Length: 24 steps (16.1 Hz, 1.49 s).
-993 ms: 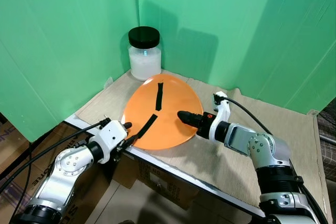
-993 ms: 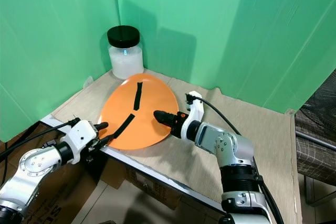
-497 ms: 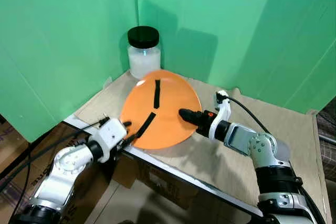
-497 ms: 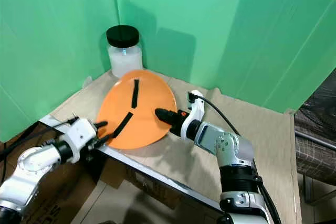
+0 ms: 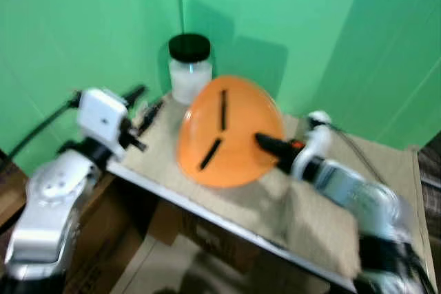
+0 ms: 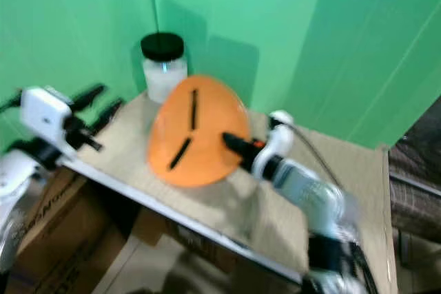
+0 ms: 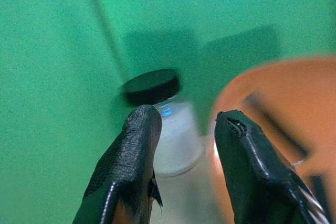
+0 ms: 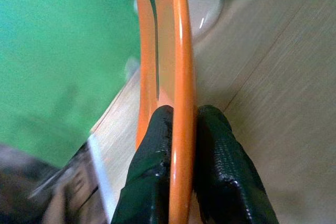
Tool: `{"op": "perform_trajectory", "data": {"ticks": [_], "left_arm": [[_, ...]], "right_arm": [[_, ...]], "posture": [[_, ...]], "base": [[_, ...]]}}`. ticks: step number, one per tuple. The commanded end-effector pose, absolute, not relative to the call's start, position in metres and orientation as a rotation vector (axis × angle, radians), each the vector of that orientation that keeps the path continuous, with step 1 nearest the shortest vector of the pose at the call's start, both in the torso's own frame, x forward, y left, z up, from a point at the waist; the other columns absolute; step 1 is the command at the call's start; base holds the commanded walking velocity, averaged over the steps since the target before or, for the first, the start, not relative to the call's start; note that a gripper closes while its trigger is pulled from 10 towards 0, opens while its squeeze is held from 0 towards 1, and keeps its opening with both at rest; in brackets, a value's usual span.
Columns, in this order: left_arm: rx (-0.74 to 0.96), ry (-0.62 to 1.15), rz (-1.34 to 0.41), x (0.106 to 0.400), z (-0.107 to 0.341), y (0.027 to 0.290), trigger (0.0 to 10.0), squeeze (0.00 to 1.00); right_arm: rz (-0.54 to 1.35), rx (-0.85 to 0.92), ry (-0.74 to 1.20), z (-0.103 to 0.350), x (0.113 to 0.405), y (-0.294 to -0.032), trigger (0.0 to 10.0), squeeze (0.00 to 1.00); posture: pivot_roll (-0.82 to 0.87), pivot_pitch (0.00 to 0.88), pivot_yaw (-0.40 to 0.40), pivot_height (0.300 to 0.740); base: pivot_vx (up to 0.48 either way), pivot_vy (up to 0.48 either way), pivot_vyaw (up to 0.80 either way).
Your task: Setting the table
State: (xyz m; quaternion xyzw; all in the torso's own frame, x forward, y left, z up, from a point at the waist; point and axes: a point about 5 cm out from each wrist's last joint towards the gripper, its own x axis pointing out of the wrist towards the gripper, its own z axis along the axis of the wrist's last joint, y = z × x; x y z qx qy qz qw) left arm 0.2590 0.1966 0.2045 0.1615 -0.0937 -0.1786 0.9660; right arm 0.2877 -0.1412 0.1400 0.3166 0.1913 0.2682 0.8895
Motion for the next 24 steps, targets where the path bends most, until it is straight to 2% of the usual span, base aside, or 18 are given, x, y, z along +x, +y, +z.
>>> {"op": "perform_trajectory", "data": {"ticks": [1,3,5,6,10,14,24], "left_arm": [[0.333,-0.143,-0.299,0.253,0.200,0.198,10.0,0.00],[0.266,-0.120,-0.229,0.243,0.196,0.188,10.0,0.00],[0.231,-0.114,-0.209,0.241,0.193,0.174,10.0,0.00],[0.226,-0.089,-0.210,0.243,0.190,0.165,10.0,0.00],[0.203,-0.090,-0.163,0.247,0.191,0.156,10.0,0.00],[0.191,-0.076,-0.124,0.246,0.190,0.153,10.0,0.00],[0.186,-0.058,-0.054,0.239,0.191,0.161,10.0,0.00]], "right_arm": [[0.571,0.660,0.179,0.178,0.284,-0.152,10.0,0.00],[0.582,0.681,0.033,0.202,0.267,-0.162,10.0,0.00],[0.489,0.629,-0.075,0.215,0.260,-0.168,10.0,0.00],[0.464,0.499,-0.149,0.231,0.256,-0.163,10.0,0.00],[0.390,0.310,-0.270,0.242,0.240,-0.153,10.0,0.00],[0.306,0.280,-0.287,0.236,0.234,-0.148,10.0,0.00],[0.349,0.274,-0.252,0.225,0.239,-0.134,10.0,0.00]], "posture": [[-0.04,0.000,-0.010,0.740],[-0.05,0.000,-0.005,0.740],[-0.05,0.000,-0.006,0.740],[-0.07,0.000,0.000,0.740],[-0.09,0.000,0.014,0.740],[-0.10,0.000,0.016,0.740],[-0.06,0.020,-0.013,0.740]], "base": [[0.000,0.000,0.00],[0.000,0.000,0.00],[0.000,0.000,0.00],[0.000,0.000,0.00],[0.000,0.000,-0.80],[0.000,0.000,-0.80],[0.000,0.000,-0.80]]}}
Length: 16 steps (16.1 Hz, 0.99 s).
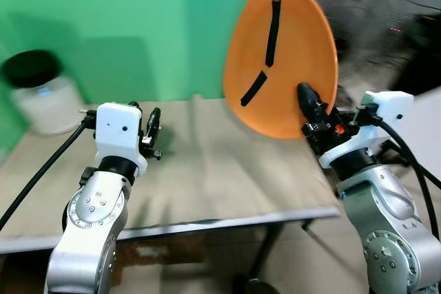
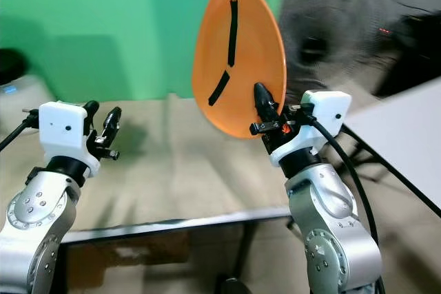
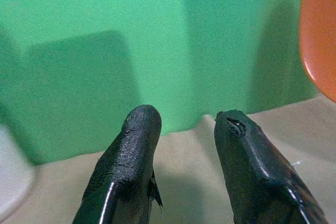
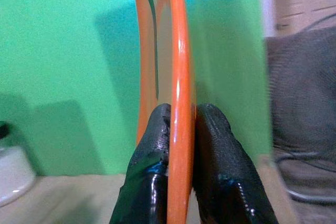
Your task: Setting the table
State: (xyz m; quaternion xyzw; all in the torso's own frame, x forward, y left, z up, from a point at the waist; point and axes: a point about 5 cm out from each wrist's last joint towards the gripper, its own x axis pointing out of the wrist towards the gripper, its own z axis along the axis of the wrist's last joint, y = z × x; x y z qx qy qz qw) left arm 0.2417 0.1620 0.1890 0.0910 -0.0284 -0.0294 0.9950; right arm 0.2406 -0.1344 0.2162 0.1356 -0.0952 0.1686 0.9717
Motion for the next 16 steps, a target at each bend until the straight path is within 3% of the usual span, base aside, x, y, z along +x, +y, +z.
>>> {"op": "perform_trajectory", "data": {"ticks": [1,16], "left_arm": [[0.185,-0.057,-0.053,0.2394,0.1906,0.1615,10.0,0.00],[0.083,-0.072,-0.006,0.2418,0.1946,0.1650,10.0,0.00]], "right_arm": [[0.353,0.274,-0.249,0.2244,0.2395,-0.1337,10.0,0.00],[0.374,0.277,-0.241,0.2239,0.2410,-0.1318,10.0,0.00]], "posture": [[-0.06,0.020,-0.013,0.740],[-0.07,0.015,-0.017,0.740]], "base": [[0.000,0.000,-0.80],[0.000,0.000,-0.80]]}}
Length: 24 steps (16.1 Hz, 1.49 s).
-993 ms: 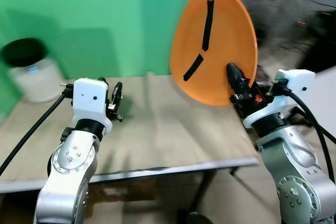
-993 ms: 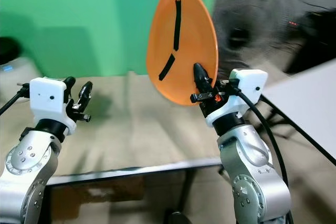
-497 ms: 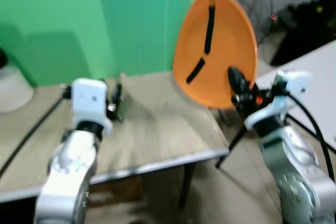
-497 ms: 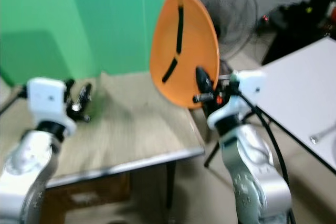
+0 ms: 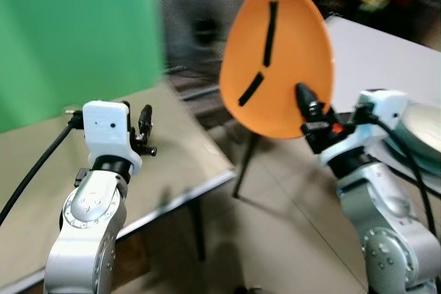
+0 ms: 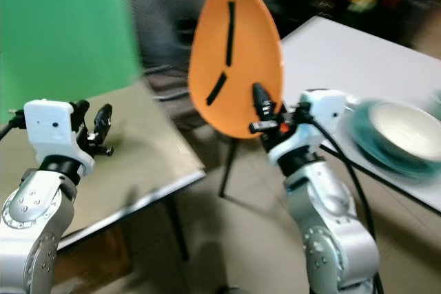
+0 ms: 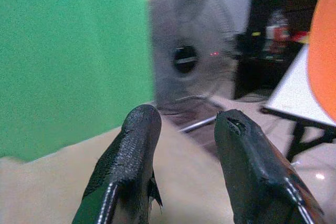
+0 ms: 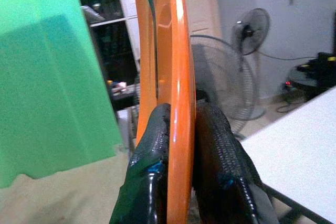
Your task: Setting the table
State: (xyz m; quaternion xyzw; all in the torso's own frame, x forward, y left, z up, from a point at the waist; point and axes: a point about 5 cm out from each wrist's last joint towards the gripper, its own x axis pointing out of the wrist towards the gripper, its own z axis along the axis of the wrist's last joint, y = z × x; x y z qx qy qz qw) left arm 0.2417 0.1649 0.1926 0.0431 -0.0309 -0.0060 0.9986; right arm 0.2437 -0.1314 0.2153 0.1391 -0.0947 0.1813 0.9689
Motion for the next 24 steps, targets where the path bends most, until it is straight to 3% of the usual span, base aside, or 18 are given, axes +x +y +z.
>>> {"op": "perform_trajectory", "data": {"ticks": [1,4,19,24], "left_arm": [[0.081,-0.070,-0.010,0.242,0.193,0.165,10.0,0.00],[0.095,-0.066,-0.032,0.243,0.191,0.162,10.0,0.00],[0.141,-0.078,-0.082,0.247,0.191,0.156,10.0,0.00],[0.107,-0.092,-0.073,0.247,0.190,0.156,10.0,0.00]], "right_arm": [[0.344,0.257,-0.232,0.222,0.243,-0.134,10.0,0.00],[0.279,0.257,-0.234,0.223,0.248,-0.139,10.0,0.00],[0.221,0.312,-0.168,0.212,0.250,-0.142,10.0,0.00],[0.217,0.248,-0.103,0.207,0.260,-0.146,10.0,0.00]], "posture": [[-0.07,0.015,-0.019,0.740],[-0.07,0.012,-0.021,0.740],[-0.08,0.009,-0.009,0.740],[-0.08,0.000,-0.011,0.740]], "base": [[0.000,0.000,-0.80],[0.000,-0.092,-0.80],[0.000,-0.397,-0.80],[0.000,0.000,-0.30]]}}
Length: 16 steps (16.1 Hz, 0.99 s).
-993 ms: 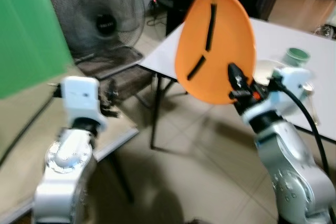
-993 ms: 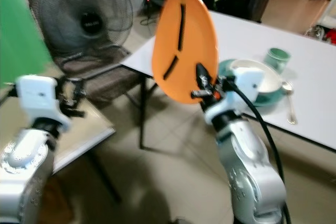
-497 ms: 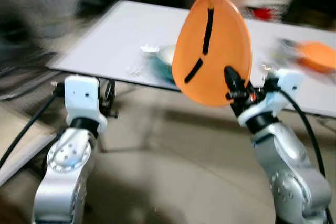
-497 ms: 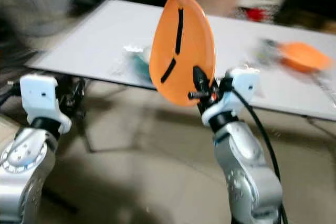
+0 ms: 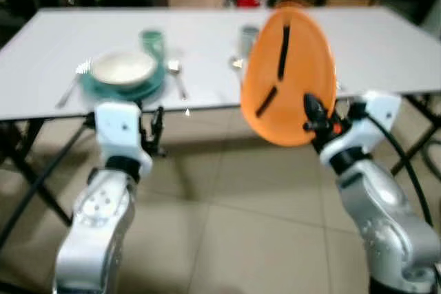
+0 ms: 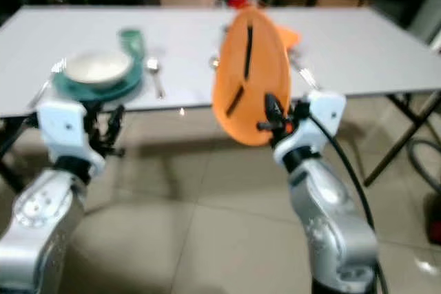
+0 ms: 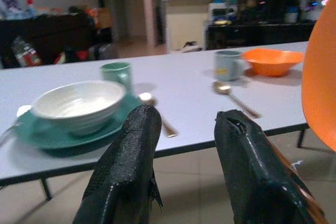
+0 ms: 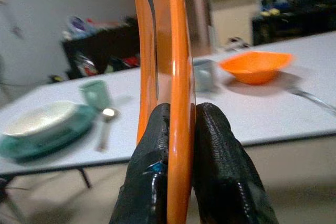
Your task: Setting the table
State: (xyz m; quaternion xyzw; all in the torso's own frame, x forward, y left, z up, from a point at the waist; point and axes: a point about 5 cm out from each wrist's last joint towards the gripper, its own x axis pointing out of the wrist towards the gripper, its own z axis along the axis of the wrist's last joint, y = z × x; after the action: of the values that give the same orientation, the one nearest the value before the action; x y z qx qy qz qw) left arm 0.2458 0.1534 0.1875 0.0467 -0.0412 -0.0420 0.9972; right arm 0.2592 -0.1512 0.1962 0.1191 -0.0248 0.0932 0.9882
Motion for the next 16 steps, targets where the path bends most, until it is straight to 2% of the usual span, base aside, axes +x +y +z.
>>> {"op": "perform_trajectory", "data": {"ticks": [1,4,8,10,16], "left_arm": [[0.115,-0.083,-0.069,0.246,0.187,0.158,10.0,0.00],[0.119,-0.061,-0.034,0.238,0.180,0.171,10.0,0.00],[0.149,0.004,0.058,0.222,0.163,0.198,10.0,0.00],[0.155,0.008,0.062,0.219,0.162,0.203,10.0,0.00],[0.155,-0.020,-0.011,0.222,0.167,0.192,10.0,0.00]], "right_arm": [[0.229,0.236,-0.090,0.207,0.261,-0.146,10.0,0.00],[0.260,0.270,-0.020,0.196,0.261,-0.145,10.0,0.00],[0.278,0.295,0.018,0.190,0.261,-0.145,10.0,0.00],[0.274,0.346,0.048,0.183,0.259,-0.146,10.0,0.00],[0.253,0.469,0.082,0.179,0.258,-0.146,10.0,0.00]], "posture": [[-0.08,0.000,-0.016,0.740],[-0.05,0.000,-0.042,0.740],[-0.04,0.000,-0.059,0.740],[-0.04,0.000,-0.063,0.740],[-0.05,0.000,-0.037,0.740]], "base": [[0.000,0.000,0.00],[0.000,0.000,0.00],[0.260,0.000,0.00],[0.272,0.000,-0.80],[0.294,0.000,-0.74]]}}
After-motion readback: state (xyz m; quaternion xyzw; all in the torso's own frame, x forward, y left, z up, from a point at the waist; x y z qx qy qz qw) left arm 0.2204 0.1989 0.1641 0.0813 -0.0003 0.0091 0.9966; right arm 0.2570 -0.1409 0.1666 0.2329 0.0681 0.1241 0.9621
